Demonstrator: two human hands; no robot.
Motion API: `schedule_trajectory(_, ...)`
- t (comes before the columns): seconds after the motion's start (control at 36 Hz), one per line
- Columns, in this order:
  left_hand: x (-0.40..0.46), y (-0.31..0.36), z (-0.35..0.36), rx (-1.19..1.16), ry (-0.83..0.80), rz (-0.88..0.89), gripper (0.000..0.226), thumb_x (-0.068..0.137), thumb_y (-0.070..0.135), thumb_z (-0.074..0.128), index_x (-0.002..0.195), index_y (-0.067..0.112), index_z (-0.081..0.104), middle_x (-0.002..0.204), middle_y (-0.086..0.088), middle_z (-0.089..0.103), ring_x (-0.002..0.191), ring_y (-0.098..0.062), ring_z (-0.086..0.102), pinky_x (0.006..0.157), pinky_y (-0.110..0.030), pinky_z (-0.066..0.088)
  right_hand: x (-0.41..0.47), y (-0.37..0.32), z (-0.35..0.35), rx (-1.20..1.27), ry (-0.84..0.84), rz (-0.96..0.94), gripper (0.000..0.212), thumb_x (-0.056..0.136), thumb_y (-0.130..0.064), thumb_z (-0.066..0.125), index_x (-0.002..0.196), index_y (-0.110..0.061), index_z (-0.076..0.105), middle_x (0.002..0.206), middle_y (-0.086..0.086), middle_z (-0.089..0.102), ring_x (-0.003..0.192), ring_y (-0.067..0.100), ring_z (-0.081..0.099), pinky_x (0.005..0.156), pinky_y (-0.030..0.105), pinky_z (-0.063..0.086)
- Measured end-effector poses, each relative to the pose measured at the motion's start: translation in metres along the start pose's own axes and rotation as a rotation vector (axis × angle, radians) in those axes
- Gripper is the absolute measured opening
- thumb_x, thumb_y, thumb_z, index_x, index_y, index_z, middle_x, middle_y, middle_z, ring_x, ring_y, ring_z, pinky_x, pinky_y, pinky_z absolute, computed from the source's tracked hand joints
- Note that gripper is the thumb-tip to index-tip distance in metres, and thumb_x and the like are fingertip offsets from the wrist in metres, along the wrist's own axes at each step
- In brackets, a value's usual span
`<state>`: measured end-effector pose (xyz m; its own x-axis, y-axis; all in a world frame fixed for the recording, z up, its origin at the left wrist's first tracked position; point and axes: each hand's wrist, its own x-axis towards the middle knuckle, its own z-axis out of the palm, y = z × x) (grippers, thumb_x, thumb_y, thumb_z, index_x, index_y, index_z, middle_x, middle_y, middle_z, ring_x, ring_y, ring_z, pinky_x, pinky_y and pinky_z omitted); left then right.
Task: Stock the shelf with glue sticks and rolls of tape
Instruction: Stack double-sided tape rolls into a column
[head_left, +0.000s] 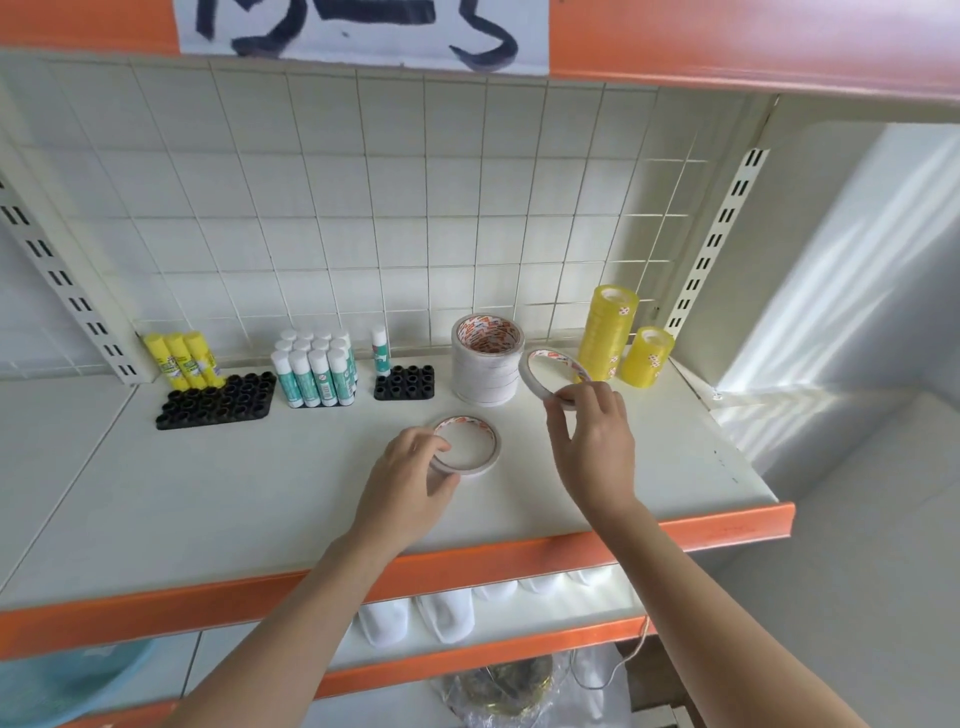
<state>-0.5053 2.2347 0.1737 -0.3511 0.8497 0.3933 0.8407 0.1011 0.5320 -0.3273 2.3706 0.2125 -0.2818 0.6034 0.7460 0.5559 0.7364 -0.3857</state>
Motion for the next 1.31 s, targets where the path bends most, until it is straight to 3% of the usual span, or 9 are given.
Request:
schedule_trajectory(0.25, 0.0, -0.002, 0.003, 0.017, -0.011, -0.031, 0.031, 0.075, 0.029, 0.069, 0.1, 0.011, 0.064, 0.112, -0.005, 0.057, 0.104, -0.027, 0.059, 0.086, -0.037, 0.048, 0.042, -0.019, 0.027, 0.041, -0.065, -0.138, 0.024, 0.094, -0.027, 0.053, 0.09, -0.006, 0.064, 0.091, 0.01, 0.061, 0.084, 0.032, 0.056, 0.063, 0.035, 0.049)
schedule_trajectory(0.36, -0.001, -0.002, 0.004, 0.021, -0.011, -0.015, 0.027, 0.075, 0.023, 0.075, 0.096, 0.009, 0.066, 0.113, -0.007, 0.059, 0.104, -0.029, 0.061, 0.088, -0.039, 0.048, 0.061, -0.025, 0.044, -0.019, -0.15, -0.149, 0.016, 0.087, -0.017, 0.068, 0.089, -0.003, 0.063, 0.09, 0.013, 0.063, 0.081, 0.036, 0.058, 0.057, 0.036, 0.048)
schedule_trajectory(0.5, -0.001, -0.001, 0.002, 0.026, -0.006, -0.019, 0.025, 0.074, 0.027, 0.068, 0.092, 0.01, 0.068, 0.111, -0.007, 0.06, 0.101, -0.03, 0.062, 0.087, -0.039, 0.049, 0.069, -0.028, 0.054, -0.074, -0.242, -0.129, 0.017, 0.084, -0.017, 0.071, 0.084, -0.002, 0.063, 0.086, 0.014, 0.063, 0.08, 0.036, 0.058, 0.052, 0.032, 0.042)
schedule_trajectory(0.67, -0.002, 0.0, 0.001, 0.027, -0.001, -0.047, 0.031, 0.074, 0.038, 0.056, 0.089, 0.013, 0.067, 0.109, -0.004, 0.06, 0.099, -0.027, 0.063, 0.085, -0.039, 0.051, 0.073, -0.029, 0.055, -0.086, -0.294, -0.129, 0.02, 0.09, -0.02, 0.065, 0.094, -0.001, 0.064, 0.096, 0.016, 0.063, 0.09, 0.038, 0.055, 0.061, 0.038, 0.046)
schedule_trajectory(0.89, -0.001, -0.002, 0.003, 0.026, -0.005, -0.061, 0.027, 0.073, 0.034, 0.061, 0.089, 0.014, 0.068, 0.11, -0.004, 0.06, 0.101, -0.027, 0.062, 0.087, -0.04, 0.05, 0.075, -0.032, 0.054, -0.095, -0.323, -0.118, 0.023, 0.091, -0.025, 0.064, 0.096, -0.003, 0.066, 0.097, 0.014, 0.064, 0.091, 0.036, 0.056, 0.064, 0.038, 0.047)
schedule_trajectory(1.06, -0.002, -0.001, 0.003, 0.03, 0.014, -0.041, 0.036, 0.074, 0.043, 0.049, 0.087, 0.015, 0.067, 0.109, -0.003, 0.06, 0.099, -0.026, 0.062, 0.086, -0.038, 0.05, 0.078, -0.033, 0.052, -0.097, -0.379, -0.083, 0.026, 0.094, -0.03, 0.06, 0.102, -0.005, 0.065, 0.105, 0.011, 0.062, 0.098, 0.033, 0.055, 0.072, 0.04, 0.049)
schedule_trajectory(1.31, -0.001, -0.006, 0.006, 0.022, 0.003, -0.038, 0.022, 0.074, 0.03, 0.067, 0.089, 0.014, 0.067, 0.11, -0.004, 0.059, 0.102, -0.027, 0.061, 0.088, -0.04, 0.049, 0.081, -0.035, 0.052, -0.134, -0.421, -0.066, 0.028, 0.093, -0.033, 0.061, 0.104, -0.007, 0.065, 0.109, 0.009, 0.062, 0.1, 0.031, 0.055, 0.074, 0.038, 0.045)
